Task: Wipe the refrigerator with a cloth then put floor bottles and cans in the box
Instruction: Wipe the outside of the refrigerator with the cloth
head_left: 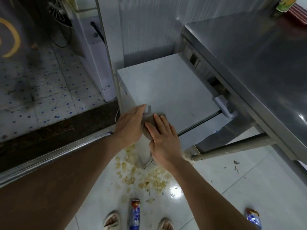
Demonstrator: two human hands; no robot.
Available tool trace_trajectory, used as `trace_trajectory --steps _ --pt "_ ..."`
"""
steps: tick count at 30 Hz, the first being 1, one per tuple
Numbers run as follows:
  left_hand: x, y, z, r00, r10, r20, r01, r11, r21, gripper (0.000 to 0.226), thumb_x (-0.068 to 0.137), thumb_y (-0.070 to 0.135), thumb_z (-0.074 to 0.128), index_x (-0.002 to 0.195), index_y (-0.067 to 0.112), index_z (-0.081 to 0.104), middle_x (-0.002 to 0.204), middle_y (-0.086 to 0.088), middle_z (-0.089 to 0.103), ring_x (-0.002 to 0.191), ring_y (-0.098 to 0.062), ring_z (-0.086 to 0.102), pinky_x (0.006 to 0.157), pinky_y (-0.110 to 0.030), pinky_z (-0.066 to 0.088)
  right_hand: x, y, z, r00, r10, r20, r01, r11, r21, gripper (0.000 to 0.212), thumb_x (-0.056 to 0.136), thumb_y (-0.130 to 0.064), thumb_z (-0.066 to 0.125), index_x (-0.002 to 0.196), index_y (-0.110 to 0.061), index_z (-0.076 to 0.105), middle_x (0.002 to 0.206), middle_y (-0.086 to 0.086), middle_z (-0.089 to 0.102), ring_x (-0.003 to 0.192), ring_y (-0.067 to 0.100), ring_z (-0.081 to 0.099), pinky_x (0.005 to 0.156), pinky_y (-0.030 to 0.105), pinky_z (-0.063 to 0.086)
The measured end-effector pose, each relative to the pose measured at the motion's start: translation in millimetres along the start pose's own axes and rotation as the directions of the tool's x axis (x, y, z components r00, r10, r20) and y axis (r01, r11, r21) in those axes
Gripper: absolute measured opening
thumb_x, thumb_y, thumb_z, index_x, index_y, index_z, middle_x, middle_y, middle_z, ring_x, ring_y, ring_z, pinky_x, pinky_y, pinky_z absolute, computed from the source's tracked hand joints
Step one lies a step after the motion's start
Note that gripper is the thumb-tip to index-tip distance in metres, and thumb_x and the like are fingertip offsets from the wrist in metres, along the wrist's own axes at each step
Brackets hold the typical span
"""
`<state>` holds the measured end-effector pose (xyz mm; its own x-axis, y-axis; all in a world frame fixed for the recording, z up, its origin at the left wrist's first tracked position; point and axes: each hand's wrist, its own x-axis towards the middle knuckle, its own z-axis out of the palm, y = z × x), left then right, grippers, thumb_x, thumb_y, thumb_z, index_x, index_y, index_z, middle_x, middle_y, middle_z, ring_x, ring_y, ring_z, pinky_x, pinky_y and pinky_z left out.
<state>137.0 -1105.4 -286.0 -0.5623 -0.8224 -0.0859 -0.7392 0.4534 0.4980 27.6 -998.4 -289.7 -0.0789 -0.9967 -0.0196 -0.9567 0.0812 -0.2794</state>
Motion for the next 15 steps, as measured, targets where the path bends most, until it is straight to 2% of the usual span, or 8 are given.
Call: trace_trajectory --steps 4,6,9,11,15 --pt "-2 10 8 0.999 -0.013 -0.051 0.014 1.000 0.015 0.066 0.084 0.003 0.050 0.145 0.014 0.026 0.147 -0.008 0.037 0.135 -0.023 0.033 0.108 -0.036 0.026 -32 27 -1 0.999 -0.015 -0.033 0.014 0.999 -0.030 0.053 0.089 -0.031 0.034 0.140 -0.017 0.042 0.151 0.008 0.032 0.141 0.027 0.026 0.114 0.049 0.023" --pt "0 20 13 0.995 -0.025 -0.097 0.030 0.998 0.049 0.063 0.084 0.001 0.049 0.143 0.015 0.030 0.145 -0.007 0.039 0.134 -0.024 0.033 0.106 -0.036 0.027 -33 65 -10 0.999 0.029 -0.021 -0.030 0.998 -0.058 0.053 0.092 -0.033 0.035 0.142 -0.016 0.037 0.154 0.007 0.027 0.143 0.025 0.021 0.115 0.050 0.021" --pt "4 38 22 0.985 -0.083 -0.154 0.098 0.991 0.091 0.058 0.084 0.005 0.049 0.139 0.017 0.038 0.138 -0.010 0.043 0.129 -0.028 0.036 0.103 -0.041 0.031 -17 120 -26 0.997 0.072 0.022 -0.067 0.985 -0.156 0.061 0.092 -0.031 0.044 0.148 -0.020 0.023 0.158 0.002 0.013 0.146 0.020 0.008 0.117 0.047 0.011" --pt "7 47 28 0.984 -0.084 -0.157 0.108 0.982 0.155 0.057 0.083 0.011 0.051 0.137 0.021 0.039 0.138 -0.008 0.042 0.129 -0.028 0.035 0.102 -0.042 0.030 -5 144 -34 0.995 0.098 0.004 -0.096 0.978 -0.185 0.057 0.095 -0.031 0.037 0.148 -0.021 0.021 0.158 0.002 0.015 0.146 0.020 0.009 0.117 0.046 0.007" --pt "8 63 42 0.990 -0.041 -0.133 0.069 0.975 0.212 0.053 0.084 0.015 0.053 0.134 0.025 0.043 0.141 -0.007 0.036 0.132 -0.026 0.029 0.103 -0.041 0.025 16 180 -48 0.976 0.216 -0.028 -0.217 0.949 -0.229 0.058 0.095 -0.031 0.033 0.149 -0.018 0.017 0.157 0.006 0.016 0.145 0.022 0.010 0.117 0.046 0.010"
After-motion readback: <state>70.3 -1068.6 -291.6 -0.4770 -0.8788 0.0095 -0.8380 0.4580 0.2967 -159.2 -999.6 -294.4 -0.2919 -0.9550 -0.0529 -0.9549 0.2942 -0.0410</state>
